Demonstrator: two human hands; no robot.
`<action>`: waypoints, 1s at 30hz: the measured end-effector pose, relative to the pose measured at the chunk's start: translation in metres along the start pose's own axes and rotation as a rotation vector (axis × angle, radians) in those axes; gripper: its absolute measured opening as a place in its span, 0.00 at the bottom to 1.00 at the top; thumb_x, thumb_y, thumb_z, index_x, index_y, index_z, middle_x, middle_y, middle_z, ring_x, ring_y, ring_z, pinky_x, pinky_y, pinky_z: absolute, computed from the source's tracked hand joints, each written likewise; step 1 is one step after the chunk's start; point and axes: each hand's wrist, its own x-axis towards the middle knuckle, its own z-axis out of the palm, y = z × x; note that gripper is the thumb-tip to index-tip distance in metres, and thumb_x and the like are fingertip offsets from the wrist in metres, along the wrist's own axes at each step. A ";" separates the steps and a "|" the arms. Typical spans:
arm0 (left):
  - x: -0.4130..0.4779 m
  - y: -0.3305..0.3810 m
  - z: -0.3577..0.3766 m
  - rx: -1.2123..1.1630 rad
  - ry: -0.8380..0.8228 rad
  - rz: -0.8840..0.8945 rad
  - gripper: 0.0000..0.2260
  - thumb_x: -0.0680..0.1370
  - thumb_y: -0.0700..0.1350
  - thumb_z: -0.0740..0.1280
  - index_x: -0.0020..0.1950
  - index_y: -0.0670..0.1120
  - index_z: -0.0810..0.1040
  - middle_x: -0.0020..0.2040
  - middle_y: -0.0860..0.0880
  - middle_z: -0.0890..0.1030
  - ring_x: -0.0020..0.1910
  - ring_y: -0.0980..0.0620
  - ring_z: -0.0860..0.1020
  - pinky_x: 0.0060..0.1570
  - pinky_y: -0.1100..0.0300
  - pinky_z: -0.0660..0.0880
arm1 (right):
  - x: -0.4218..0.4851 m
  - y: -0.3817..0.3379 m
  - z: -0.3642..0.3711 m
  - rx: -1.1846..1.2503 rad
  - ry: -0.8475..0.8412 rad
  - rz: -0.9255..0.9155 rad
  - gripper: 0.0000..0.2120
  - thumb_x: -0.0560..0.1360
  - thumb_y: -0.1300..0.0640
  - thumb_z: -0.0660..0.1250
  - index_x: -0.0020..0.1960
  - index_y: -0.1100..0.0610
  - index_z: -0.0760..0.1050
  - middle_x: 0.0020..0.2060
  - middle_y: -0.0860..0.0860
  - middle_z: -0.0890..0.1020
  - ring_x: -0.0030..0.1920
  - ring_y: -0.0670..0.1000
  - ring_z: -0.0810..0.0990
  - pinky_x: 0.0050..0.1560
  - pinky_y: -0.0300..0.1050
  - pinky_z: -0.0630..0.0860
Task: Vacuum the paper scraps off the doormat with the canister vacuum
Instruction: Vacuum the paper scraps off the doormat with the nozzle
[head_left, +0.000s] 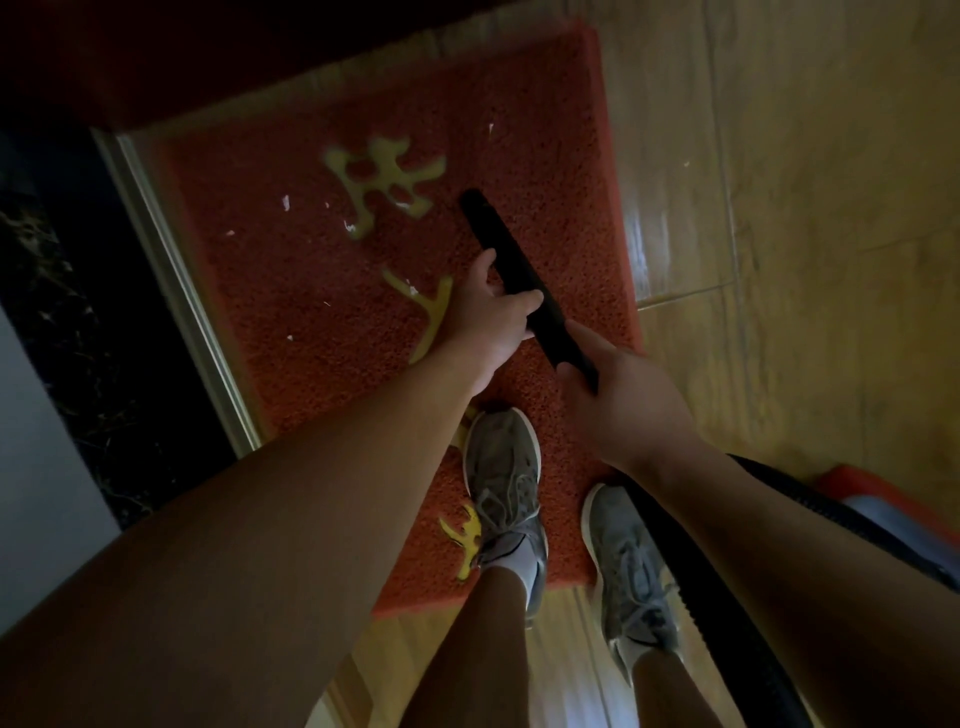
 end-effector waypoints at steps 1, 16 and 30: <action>0.000 0.003 0.000 -0.005 -0.006 -0.008 0.34 0.79 0.34 0.68 0.81 0.49 0.58 0.68 0.42 0.76 0.58 0.49 0.80 0.44 0.60 0.82 | 0.002 -0.002 -0.001 0.001 -0.009 0.002 0.23 0.80 0.54 0.61 0.74 0.44 0.68 0.43 0.52 0.84 0.41 0.56 0.81 0.39 0.50 0.77; 0.015 0.030 0.014 0.016 0.016 0.001 0.34 0.80 0.35 0.68 0.82 0.50 0.57 0.71 0.42 0.73 0.64 0.46 0.78 0.47 0.58 0.82 | 0.029 -0.003 -0.027 -0.052 -0.028 0.014 0.23 0.82 0.51 0.60 0.76 0.45 0.66 0.47 0.53 0.83 0.46 0.56 0.81 0.38 0.43 0.64; 0.027 0.057 0.044 0.035 0.050 -0.004 0.33 0.80 0.34 0.67 0.81 0.50 0.57 0.70 0.42 0.72 0.65 0.44 0.76 0.50 0.56 0.82 | 0.053 0.010 -0.047 0.033 -0.024 0.032 0.22 0.82 0.52 0.60 0.76 0.48 0.67 0.44 0.53 0.82 0.43 0.56 0.81 0.38 0.44 0.70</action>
